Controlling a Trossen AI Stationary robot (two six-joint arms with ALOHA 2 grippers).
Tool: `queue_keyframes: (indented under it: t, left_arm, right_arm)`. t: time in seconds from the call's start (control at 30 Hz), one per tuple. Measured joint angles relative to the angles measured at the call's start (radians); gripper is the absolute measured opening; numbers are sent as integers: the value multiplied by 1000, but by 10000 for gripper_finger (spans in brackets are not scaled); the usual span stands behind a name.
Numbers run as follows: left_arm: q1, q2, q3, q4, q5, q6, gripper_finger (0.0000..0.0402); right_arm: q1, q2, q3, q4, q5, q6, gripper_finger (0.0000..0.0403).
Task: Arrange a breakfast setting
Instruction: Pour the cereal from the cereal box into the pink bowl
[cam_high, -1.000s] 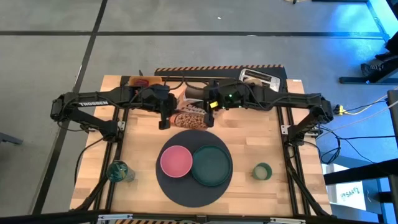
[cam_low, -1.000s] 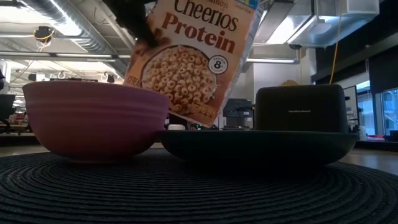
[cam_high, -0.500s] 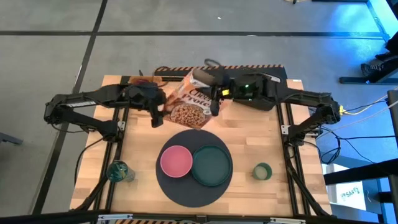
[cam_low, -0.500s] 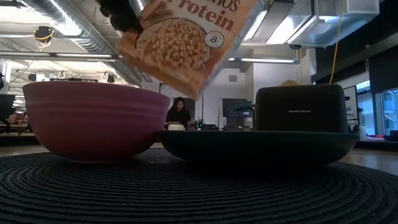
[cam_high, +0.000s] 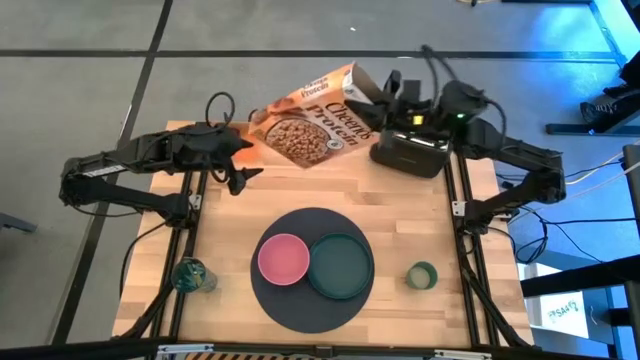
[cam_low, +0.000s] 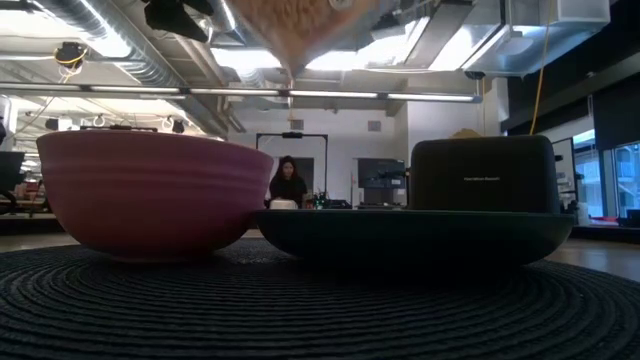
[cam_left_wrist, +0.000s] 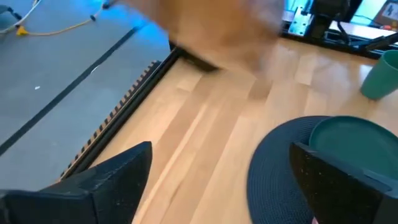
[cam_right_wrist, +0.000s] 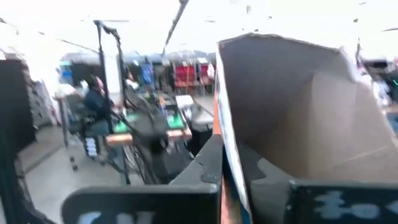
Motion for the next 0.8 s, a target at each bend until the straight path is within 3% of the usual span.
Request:
queue_keyframes:
  t: [0.13,0.37,0.57,0.8]
  left_arm:
    - [0,19,-1,92,-5,7,383]
    - [0,17,-1,340,148,77,389]
    - [9,62,-1,350,268,83,389]
    - [9,110,-1,392,289,87,389]
  right_arm:
    - [1,-18,0,45,-28,4,0]
    - [2,-35,2,95,-20,5,0]
    - [3,-40,0,127,24,3,0]
    - [-8,-52,0,164,36,-5,0]
